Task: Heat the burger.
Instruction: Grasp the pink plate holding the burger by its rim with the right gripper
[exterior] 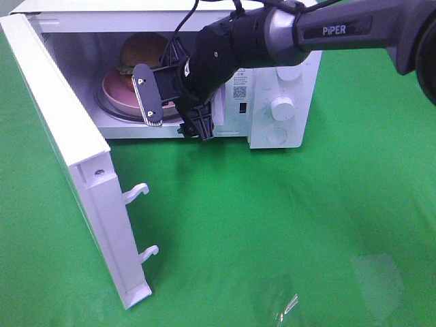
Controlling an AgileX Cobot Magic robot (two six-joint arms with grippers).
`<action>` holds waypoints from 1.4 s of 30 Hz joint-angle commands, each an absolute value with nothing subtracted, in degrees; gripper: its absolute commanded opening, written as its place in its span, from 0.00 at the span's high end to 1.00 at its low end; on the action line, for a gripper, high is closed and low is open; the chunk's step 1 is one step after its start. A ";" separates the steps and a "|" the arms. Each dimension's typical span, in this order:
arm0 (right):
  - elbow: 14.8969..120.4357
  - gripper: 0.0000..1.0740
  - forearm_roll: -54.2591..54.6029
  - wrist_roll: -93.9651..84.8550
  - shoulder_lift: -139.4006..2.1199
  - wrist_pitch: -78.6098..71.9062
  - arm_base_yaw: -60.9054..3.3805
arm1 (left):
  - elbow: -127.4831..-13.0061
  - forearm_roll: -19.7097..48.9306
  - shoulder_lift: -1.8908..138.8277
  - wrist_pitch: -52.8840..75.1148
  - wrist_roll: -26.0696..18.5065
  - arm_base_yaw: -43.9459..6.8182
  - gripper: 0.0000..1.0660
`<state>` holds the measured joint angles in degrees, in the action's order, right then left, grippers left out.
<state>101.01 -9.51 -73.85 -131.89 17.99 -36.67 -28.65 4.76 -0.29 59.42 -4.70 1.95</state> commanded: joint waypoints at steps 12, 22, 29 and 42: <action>104.97 0.19 -7.22 -73.68 -135.50 17.65 -36.67 | -28.48 4.47 -1.60 59.30 -4.58 1.95 0.06; 105.71 0.21 -6.42 -73.68 -137.51 17.48 -36.61 | -28.48 4.24 -1.32 59.36 -4.58 1.95 0.06; 105.71 0.39 -4.81 -73.68 -137.91 16.79 -36.61 | -28.48 4.24 -1.32 59.36 -4.58 1.95 0.06; 105.71 1.00 0.00 -73.74 -137.91 16.50 -36.67 | -28.48 4.24 -1.32 59.36 -4.58 1.95 0.06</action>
